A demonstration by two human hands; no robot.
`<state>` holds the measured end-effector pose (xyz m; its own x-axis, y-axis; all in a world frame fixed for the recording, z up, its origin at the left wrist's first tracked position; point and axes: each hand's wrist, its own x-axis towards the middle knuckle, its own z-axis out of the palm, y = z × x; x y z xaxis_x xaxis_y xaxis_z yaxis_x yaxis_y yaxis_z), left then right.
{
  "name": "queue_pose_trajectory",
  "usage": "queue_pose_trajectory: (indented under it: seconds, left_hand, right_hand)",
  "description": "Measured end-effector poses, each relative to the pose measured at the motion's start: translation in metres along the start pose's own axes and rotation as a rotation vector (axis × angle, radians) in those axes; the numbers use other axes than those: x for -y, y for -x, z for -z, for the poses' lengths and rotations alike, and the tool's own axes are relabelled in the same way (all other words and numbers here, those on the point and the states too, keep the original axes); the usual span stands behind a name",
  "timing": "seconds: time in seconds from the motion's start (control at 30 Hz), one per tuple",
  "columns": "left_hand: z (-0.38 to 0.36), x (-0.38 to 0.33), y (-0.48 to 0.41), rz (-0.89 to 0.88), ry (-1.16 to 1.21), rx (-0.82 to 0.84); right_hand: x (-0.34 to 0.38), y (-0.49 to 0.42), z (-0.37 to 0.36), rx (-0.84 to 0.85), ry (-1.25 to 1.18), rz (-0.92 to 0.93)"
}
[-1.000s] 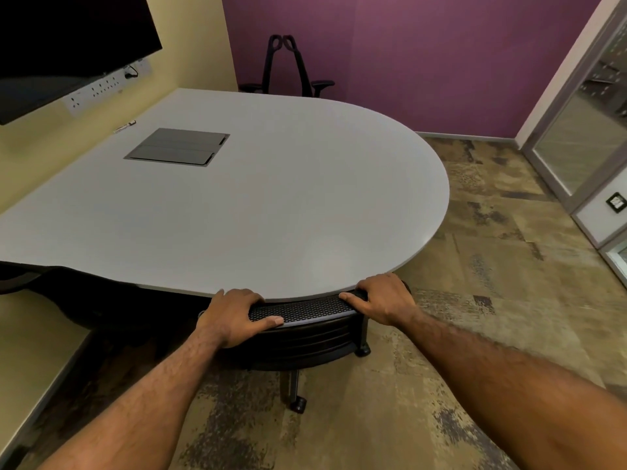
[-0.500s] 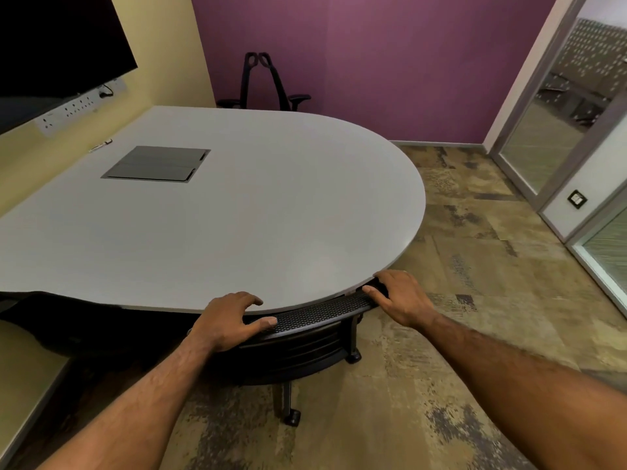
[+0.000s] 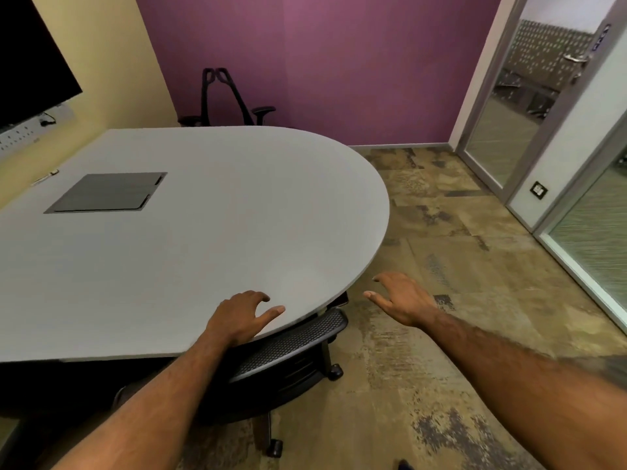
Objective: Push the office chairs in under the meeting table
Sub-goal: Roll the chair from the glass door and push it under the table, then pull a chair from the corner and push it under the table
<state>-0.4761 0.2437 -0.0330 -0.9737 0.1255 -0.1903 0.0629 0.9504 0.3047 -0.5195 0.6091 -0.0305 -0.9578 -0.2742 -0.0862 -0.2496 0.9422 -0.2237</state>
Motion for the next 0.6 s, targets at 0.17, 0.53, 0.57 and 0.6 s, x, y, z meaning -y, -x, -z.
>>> queue_pose_trajectory:
  seconds: [0.17, 0.53, 0.57, 0.6]
  left_hand:
    - [-0.007, -0.056, -0.059, 0.017, -0.007, 0.010]
    - [-0.038, -0.221, -0.189, -0.042, -0.031, 0.033]
    - [-0.040, -0.232, -0.199, -0.047, -0.030, 0.042]
    - [-0.041, -0.243, -0.209, -0.051, -0.028, 0.050]
  right_hand:
    - [-0.077, -0.021, 0.014, 0.028, 0.004, -0.040]
    - [-0.255, -0.057, 0.058, 0.066, 0.010, -0.131]
    - [-0.269, -0.061, 0.061, 0.068, 0.005, -0.143]
    - [-0.282, -0.065, 0.065, 0.072, 0.000, -0.156]
